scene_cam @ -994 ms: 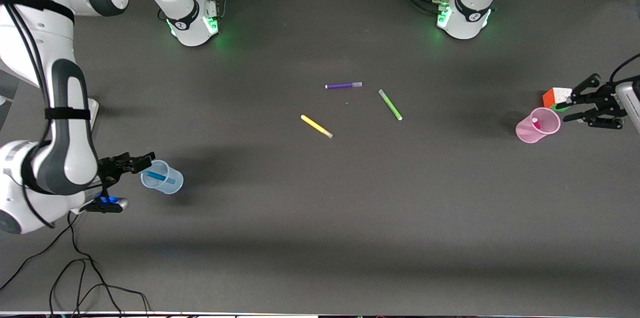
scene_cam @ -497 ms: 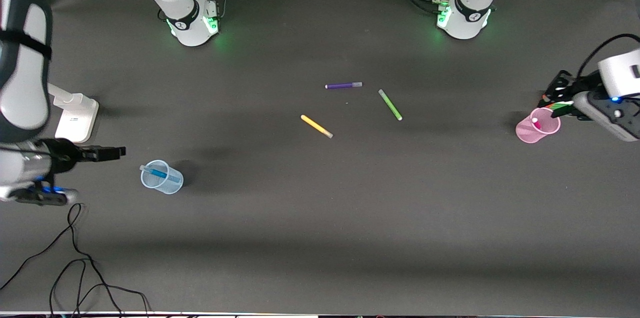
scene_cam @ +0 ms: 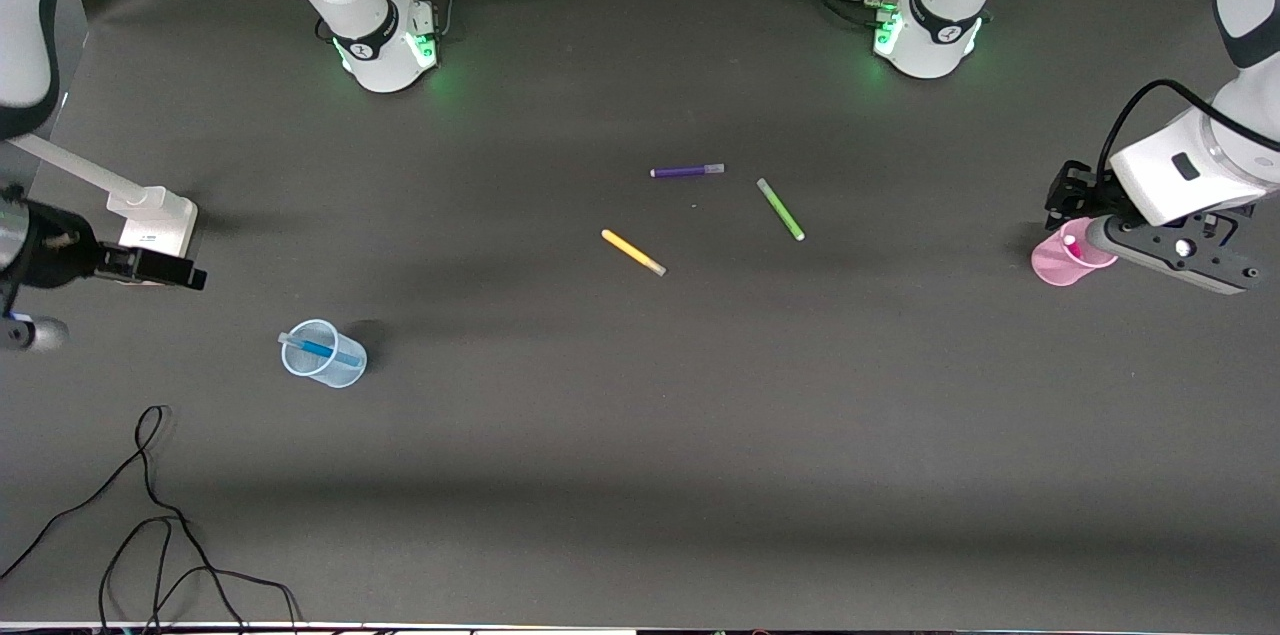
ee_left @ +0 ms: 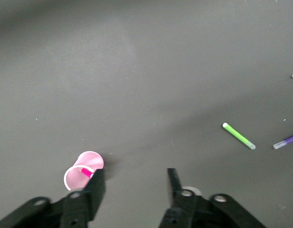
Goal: Place pink and blue markers in matching cups
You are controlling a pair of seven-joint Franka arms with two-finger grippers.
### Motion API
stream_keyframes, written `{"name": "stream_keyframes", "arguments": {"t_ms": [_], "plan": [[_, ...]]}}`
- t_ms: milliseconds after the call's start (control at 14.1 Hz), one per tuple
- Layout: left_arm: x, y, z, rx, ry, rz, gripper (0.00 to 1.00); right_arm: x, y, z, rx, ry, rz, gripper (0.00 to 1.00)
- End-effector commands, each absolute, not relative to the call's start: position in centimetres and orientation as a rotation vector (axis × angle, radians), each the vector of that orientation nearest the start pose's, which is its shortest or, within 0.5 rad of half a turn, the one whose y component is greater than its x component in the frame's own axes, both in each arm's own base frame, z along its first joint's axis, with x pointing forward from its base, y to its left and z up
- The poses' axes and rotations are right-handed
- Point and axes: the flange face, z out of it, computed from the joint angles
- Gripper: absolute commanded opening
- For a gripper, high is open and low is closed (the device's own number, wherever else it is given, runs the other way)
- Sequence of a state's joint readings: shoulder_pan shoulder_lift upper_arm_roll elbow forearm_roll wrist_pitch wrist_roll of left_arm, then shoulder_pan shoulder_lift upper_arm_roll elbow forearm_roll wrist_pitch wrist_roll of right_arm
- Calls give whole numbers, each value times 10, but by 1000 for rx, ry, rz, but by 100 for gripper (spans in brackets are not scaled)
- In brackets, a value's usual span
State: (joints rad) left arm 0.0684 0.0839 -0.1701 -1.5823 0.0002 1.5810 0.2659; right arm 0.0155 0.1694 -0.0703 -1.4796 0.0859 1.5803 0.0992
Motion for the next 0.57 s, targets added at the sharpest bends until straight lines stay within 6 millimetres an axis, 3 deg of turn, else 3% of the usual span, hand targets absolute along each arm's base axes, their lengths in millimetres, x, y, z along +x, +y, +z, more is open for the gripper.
{"name": "stream_keyframes", "arguments": {"t_ms": [0,497], "plan": [[574,-61,578,-3097,360,180,100,575,-18,578,-3066,263,25,100],[551,-78,559,-3039,254,241,100,567,-27,610,-3109,161,-3,100]]}}
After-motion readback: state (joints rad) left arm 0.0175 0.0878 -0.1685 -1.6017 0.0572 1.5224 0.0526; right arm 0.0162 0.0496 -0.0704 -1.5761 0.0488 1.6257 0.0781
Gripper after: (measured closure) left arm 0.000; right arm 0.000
